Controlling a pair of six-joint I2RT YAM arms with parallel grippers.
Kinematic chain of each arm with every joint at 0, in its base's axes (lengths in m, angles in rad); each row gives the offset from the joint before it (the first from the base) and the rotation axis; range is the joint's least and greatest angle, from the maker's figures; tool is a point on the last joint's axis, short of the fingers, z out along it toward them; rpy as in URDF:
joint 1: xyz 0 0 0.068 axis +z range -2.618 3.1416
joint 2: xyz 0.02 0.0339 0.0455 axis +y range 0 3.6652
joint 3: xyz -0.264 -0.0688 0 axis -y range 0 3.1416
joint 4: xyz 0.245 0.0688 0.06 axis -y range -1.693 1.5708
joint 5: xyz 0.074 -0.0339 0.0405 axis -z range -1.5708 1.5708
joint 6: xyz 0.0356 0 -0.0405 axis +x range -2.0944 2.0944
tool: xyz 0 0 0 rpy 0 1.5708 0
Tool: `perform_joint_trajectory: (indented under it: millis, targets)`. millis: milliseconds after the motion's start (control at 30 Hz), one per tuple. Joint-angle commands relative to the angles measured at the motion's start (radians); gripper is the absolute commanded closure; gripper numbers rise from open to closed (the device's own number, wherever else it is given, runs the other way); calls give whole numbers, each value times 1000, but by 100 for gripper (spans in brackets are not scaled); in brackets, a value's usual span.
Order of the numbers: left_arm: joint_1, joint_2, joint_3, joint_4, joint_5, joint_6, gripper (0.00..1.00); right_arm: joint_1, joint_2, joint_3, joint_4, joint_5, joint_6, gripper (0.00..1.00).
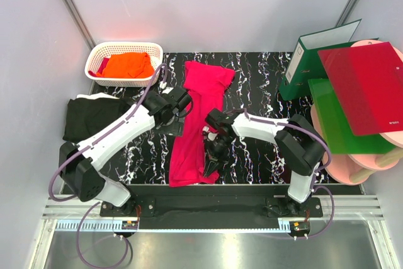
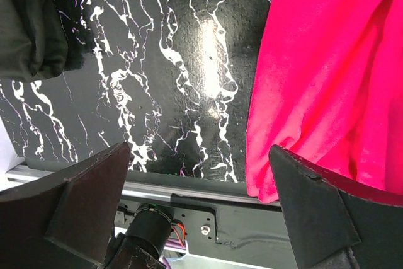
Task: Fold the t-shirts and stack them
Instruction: Rotate the tshirt 90 degrees
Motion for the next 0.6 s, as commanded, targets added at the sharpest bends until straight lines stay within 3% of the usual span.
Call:
perform_joint_trajectory:
  millis: [0, 100, 233, 267, 400, 567]
  targets:
    - [6, 21, 25, 6, -9, -15, 1, 45, 11, 76, -126, -33, -55, 99]
    - [8, 33, 26, 7, -6, -21, 1, 55, 8, 68, -172, -28, -72, 98]
    - [11, 53, 42, 9, -1, -22, 1, 59, 42, 41, -222, -21, -109, 82]
    - [11, 58, 48, 9, -1, -22, 1, 59, 54, 41, -237, -4, -121, 51]
    - [23, 79, 69, 10, 6, -15, 1, 59, 36, 73, -277, 41, -143, 1]
    - [43, 98, 99, 12, 17, -18, 1, 56, -24, 208, -381, 139, -207, 0]
